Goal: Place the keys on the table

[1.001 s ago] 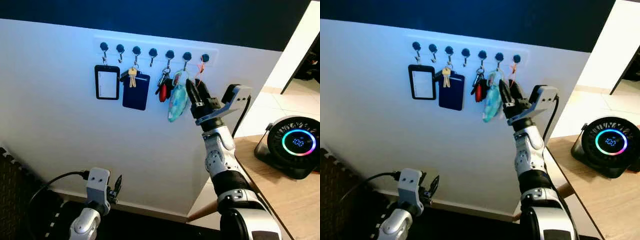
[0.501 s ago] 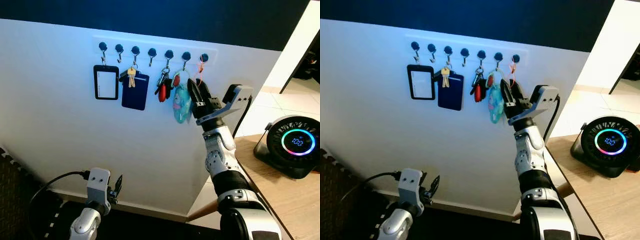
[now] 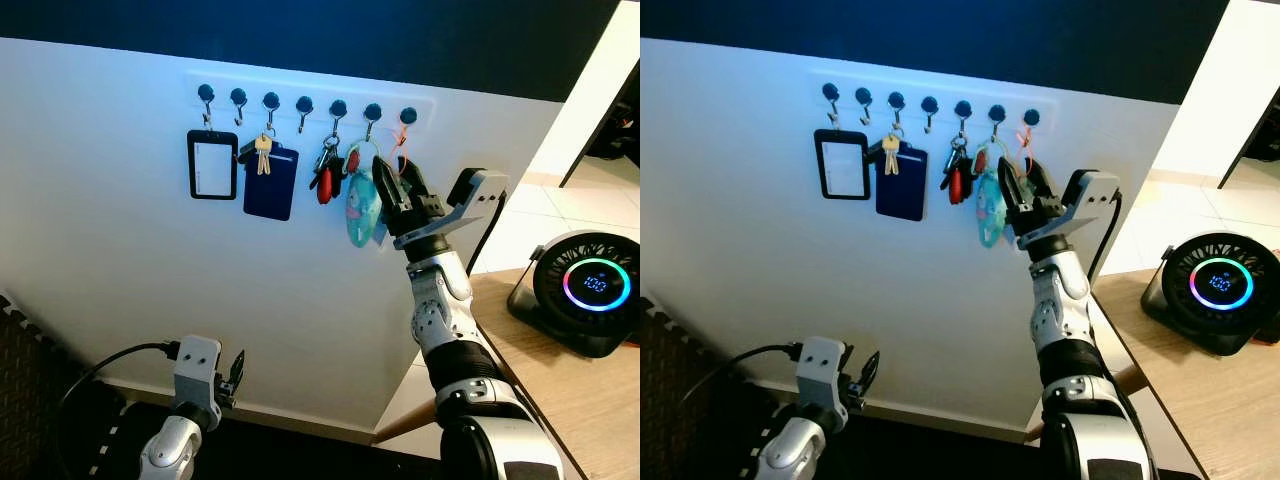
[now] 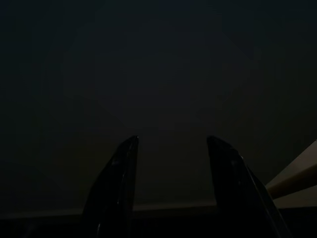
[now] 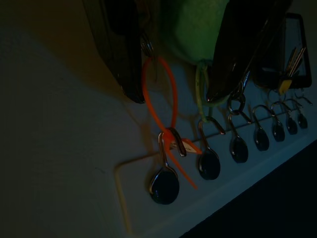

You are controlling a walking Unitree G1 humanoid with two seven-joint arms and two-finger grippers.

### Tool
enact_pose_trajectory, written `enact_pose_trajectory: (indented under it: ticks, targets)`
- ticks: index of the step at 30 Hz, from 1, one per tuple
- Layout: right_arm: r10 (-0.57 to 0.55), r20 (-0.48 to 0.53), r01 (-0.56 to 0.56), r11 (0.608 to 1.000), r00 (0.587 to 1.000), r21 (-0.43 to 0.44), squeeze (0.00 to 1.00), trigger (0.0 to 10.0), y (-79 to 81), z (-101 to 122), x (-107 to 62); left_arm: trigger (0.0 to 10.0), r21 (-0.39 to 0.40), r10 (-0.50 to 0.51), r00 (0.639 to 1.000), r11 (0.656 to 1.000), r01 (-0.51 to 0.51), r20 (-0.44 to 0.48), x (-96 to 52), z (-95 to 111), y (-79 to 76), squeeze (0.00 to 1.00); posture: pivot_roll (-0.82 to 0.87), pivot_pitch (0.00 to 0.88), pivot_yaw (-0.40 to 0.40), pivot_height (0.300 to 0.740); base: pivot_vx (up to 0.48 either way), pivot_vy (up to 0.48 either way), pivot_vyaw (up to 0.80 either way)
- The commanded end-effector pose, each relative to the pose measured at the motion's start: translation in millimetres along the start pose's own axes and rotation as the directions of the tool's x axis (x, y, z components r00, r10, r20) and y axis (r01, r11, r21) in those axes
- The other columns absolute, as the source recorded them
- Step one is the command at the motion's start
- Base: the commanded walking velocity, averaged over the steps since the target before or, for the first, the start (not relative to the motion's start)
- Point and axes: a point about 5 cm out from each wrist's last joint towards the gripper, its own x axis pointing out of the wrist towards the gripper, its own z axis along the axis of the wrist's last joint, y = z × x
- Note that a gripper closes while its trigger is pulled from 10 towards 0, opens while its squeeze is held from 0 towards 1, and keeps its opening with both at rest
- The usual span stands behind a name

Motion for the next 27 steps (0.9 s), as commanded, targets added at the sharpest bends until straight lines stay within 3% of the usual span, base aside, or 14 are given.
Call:
enact_pose_trajectory:
  ticks: [1, 10, 17, 27]
  targets:
    - [-0.003, 0.017, 0.003, 1.000, 1.000, -0.004, 0.00, 10.0, -1.6, 4, 1.1, 10.0, 0.001, -0.010, 1.000, 1.000, 0.010, -0.027, -2.3, -5, -3.1, 0.00, 0.09, 0.079, -0.070, 0.740, 0.000, 0.000, 0.00]
    - [0.006, 0.058, -0.008, 0.999, 0.998, 0.038, 0.00, 10.0, -2.8, 10, -1.8, 10.0, 0.007, -0.017, 1.000, 1.000, 0.017, -0.023, -3.2, -5, -3.7, 0.00, 0.10, 0.079, -0.069, 0.740, 0.000, 0.000, 0.00]
    - [-0.057, 0.072, 0.051, 0.995, 0.996, 0.091, 0.00, 10.0, -11.8, 11, -7.4, 10.0, 0.008, -0.022, 1.000, 1.000, 0.022, -0.021, -3.3, -4, -3.6, 0.00, 0.09, 0.081, -0.067, 0.740, 0.000, 0.000, 0.00]
    - [-0.042, 0.034, 0.039, 0.996, 0.999, 0.079, 0.00, 10.0, -11.0, 5, -11.4, 10.0, 0.006, -0.026, 0.999, 1.000, 0.026, -0.026, -3.8, -5, -5.7, 0.00, 0.09, 0.083, -0.068, 0.740, 0.000, 0.000, 0.00]
